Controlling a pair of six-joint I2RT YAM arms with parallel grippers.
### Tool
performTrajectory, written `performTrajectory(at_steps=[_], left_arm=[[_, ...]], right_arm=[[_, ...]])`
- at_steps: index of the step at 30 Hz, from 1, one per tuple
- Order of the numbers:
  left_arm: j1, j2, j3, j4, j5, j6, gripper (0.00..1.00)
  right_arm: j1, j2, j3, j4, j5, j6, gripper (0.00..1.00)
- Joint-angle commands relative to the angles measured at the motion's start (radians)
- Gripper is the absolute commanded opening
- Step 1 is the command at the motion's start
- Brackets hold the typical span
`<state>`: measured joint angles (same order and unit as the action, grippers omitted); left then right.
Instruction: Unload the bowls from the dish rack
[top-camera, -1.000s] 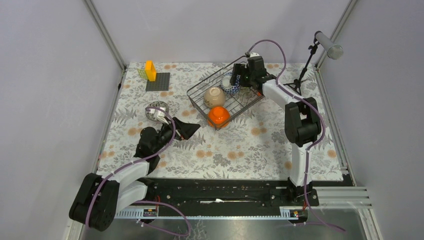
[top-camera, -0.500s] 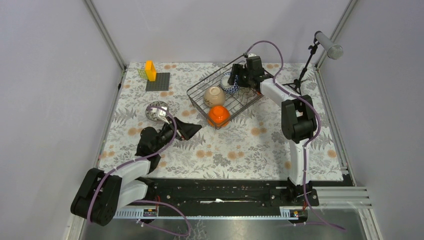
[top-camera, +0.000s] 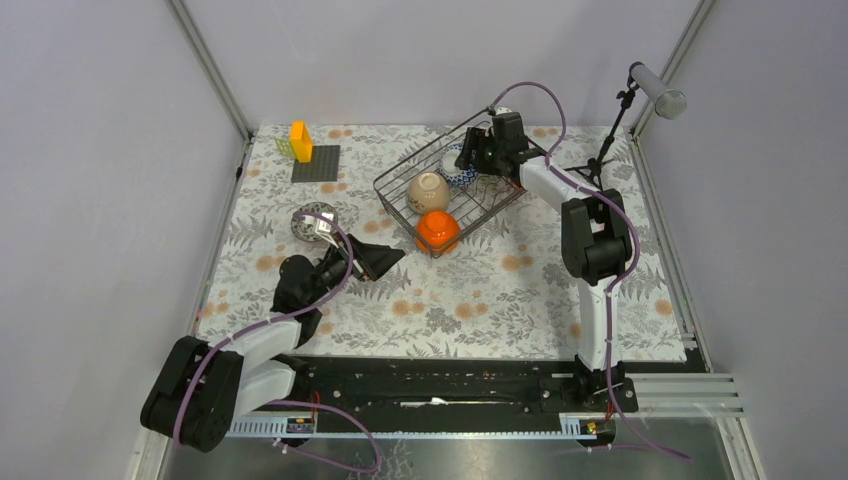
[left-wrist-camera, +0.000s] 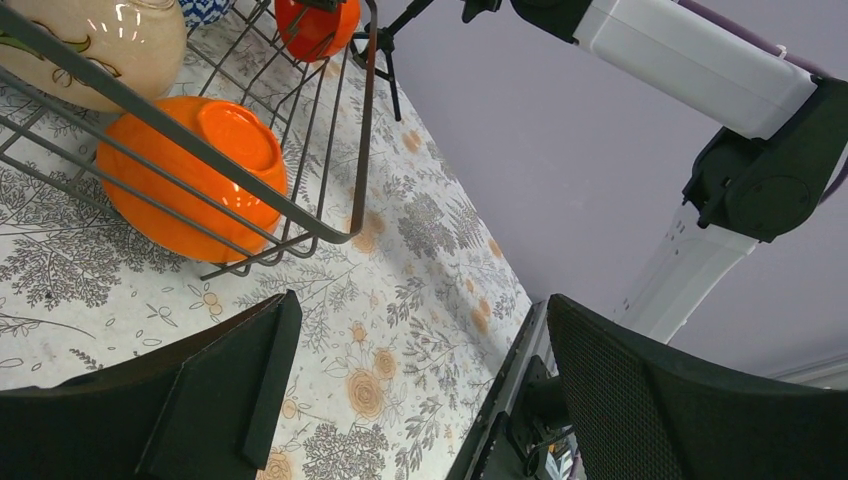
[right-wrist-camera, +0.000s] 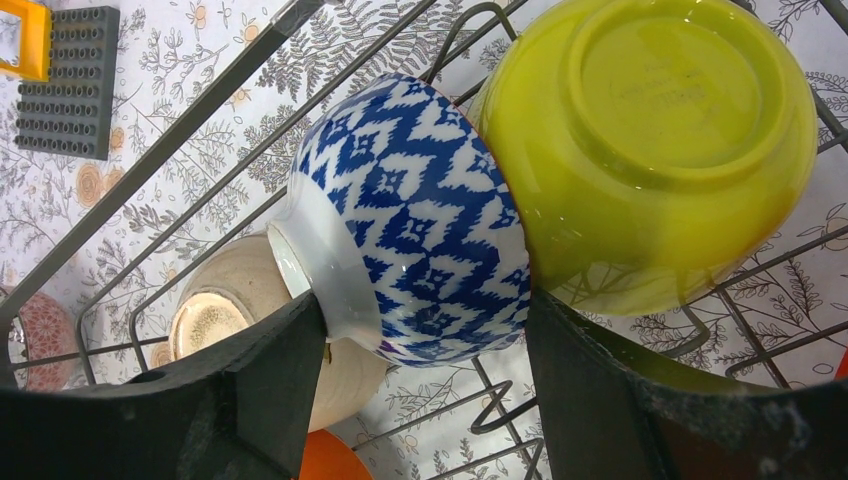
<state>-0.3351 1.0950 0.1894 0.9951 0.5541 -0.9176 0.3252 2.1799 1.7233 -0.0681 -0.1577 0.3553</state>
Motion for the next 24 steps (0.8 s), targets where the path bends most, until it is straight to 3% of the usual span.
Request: performTrajectory(at_steps=[1, 6, 24], left_arm=[[-0.005, 0.006, -0.001, 0.087, 0.026, 0.008, 0.99], [-0.005, -0.007, -0.012, 0.106, 0.031, 0.026, 0.99], [-0.004, 0.004, -0.001, 0.089, 0.009, 0.047, 0.98]], right_arm=[[-0.002, -0.027, 0.013, 0.096, -0.027, 0.005, 0.52], [-0.002, -0.093, -0.026, 0.126, -0.082, 0.022, 0.46], [-0.002, -0.373, -0.215, 0.125, -0.137, 0.028, 0.47]])
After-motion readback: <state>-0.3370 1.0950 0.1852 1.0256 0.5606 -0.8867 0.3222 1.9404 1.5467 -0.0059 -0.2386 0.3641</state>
